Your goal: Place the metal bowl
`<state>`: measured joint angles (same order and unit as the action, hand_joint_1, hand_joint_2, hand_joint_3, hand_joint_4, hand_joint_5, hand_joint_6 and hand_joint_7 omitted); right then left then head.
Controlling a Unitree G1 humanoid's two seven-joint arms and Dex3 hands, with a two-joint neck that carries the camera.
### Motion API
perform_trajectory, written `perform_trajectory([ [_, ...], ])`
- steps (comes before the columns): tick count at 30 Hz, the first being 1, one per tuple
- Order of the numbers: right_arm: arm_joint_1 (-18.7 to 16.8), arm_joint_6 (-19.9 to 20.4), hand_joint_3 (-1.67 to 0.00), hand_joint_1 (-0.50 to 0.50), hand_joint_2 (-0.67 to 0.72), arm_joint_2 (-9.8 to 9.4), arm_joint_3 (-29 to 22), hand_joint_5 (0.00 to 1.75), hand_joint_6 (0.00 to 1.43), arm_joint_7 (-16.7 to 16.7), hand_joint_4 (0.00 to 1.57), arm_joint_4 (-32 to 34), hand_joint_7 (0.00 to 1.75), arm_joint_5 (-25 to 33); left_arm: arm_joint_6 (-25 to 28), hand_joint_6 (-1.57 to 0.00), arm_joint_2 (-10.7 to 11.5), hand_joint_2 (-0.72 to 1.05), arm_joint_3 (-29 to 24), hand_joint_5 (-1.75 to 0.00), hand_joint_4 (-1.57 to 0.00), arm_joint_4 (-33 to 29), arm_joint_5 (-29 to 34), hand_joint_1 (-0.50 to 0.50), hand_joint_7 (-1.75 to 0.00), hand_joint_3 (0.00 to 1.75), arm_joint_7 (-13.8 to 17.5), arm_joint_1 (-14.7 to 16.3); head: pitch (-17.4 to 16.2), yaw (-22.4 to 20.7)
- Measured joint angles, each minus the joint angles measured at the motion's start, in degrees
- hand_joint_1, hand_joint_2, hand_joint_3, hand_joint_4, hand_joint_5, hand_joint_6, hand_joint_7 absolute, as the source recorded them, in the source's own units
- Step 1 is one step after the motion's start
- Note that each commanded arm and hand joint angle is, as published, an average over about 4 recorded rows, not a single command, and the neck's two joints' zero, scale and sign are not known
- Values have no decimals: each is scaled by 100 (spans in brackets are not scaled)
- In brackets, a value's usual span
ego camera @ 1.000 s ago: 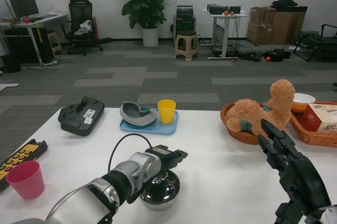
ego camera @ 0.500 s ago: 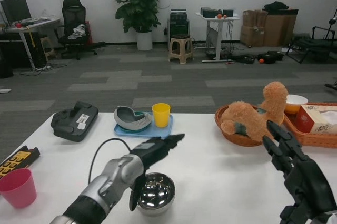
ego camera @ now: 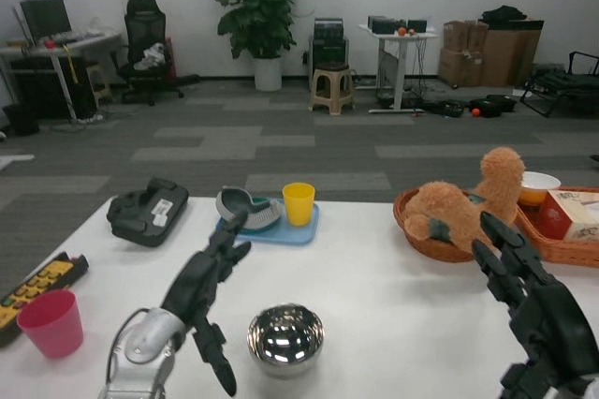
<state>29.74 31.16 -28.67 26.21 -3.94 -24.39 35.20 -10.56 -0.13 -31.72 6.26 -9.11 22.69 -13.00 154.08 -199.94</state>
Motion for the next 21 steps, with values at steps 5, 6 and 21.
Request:
perform_trajectory([
  [5,-10,0,0,-25,66,11,-47,0,0,2,0,5,14,0,-63,0,-34,-19,-220,-33,0,-291,525,-48,-7,0,-2,446,-18,92],
  [6,-10,0,0,-25,66,11,-56,0,0,2,0,5,14,0,-92,0,-43,-19,-254,-33,0,-302,642,-48,-7,0,-2,508,-10,110],
  [21,22,-1,0,-25,66,14,-268,0,0,4,0,74,14,-1,-805,0,-177,-21,-612,-31,0,-399,2609,-48,-7,0,-1,674,217,59],
])
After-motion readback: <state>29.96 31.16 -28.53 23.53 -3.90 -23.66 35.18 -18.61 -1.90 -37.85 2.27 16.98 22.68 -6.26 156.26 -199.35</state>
